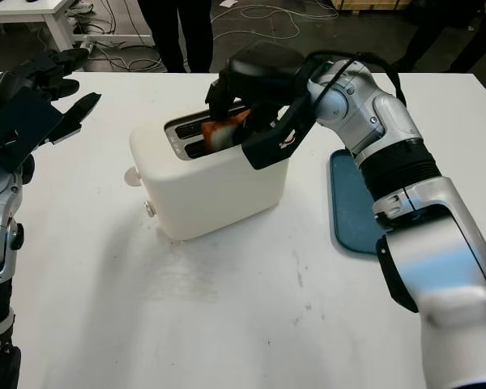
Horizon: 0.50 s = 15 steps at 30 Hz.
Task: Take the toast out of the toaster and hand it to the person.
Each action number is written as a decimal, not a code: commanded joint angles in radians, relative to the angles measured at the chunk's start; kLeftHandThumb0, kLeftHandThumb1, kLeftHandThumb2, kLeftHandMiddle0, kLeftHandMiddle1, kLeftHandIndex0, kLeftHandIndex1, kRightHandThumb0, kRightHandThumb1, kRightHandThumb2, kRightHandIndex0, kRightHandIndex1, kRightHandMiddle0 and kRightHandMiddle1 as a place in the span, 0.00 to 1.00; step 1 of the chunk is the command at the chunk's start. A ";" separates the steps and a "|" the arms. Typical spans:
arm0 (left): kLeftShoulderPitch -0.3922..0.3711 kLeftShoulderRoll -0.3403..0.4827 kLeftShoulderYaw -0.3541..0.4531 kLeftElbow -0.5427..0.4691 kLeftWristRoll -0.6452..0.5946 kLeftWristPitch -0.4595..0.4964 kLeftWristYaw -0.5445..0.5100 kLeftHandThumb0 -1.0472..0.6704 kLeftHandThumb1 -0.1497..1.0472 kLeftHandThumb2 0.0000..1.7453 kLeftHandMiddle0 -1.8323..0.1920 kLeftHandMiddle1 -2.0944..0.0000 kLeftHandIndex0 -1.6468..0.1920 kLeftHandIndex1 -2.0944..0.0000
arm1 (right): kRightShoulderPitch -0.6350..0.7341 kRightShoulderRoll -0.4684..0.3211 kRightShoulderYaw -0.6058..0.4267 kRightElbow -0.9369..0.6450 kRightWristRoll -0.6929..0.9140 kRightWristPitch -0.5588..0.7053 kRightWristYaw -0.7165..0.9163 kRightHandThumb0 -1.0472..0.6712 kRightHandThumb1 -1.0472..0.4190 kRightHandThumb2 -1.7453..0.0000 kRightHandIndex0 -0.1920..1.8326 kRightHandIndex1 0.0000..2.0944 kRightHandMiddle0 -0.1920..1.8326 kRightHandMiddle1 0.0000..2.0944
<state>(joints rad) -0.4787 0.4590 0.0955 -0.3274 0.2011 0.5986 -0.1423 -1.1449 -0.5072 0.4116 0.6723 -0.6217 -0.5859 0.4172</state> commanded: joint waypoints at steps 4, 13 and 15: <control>0.004 0.013 -0.003 -0.008 0.015 0.017 -0.005 0.32 0.89 0.22 0.84 0.70 0.66 0.96 | 0.022 -0.028 0.050 -0.004 -0.088 -0.042 -0.066 0.26 0.10 0.98 0.64 0.76 0.57 0.63; 0.003 0.002 -0.001 -0.013 0.018 0.022 0.000 0.34 0.89 0.22 0.83 0.69 0.64 0.96 | 0.028 -0.020 0.072 0.046 -0.130 -0.083 -0.214 0.32 0.09 0.80 0.63 0.83 0.49 0.83; 0.003 0.002 -0.001 -0.014 0.016 0.024 -0.002 0.33 0.89 0.22 0.83 0.68 0.65 0.96 | 0.024 -0.018 0.071 0.060 -0.130 -0.091 -0.242 0.33 0.09 0.79 0.62 0.83 0.49 0.83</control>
<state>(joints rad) -0.4785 0.4622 0.0949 -0.3296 0.2081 0.6127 -0.1479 -1.1378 -0.5280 0.4708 0.7176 -0.7324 -0.6621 0.1871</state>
